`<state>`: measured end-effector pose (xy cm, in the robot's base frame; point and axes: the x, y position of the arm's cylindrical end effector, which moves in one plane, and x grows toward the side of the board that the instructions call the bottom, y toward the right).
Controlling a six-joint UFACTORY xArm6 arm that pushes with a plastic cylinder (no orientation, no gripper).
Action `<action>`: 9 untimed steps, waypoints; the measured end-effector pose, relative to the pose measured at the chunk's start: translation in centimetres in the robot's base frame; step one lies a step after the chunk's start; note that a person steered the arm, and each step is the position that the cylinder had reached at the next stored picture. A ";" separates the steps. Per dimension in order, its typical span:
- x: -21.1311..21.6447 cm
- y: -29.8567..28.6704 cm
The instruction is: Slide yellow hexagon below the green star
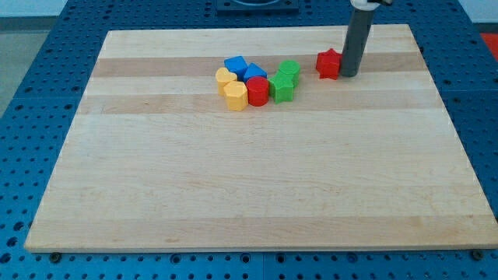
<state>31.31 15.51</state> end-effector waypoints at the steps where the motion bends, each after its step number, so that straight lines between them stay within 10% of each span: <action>1: -1.5 -0.2; 9: -1.6 -6.7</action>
<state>29.66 8.85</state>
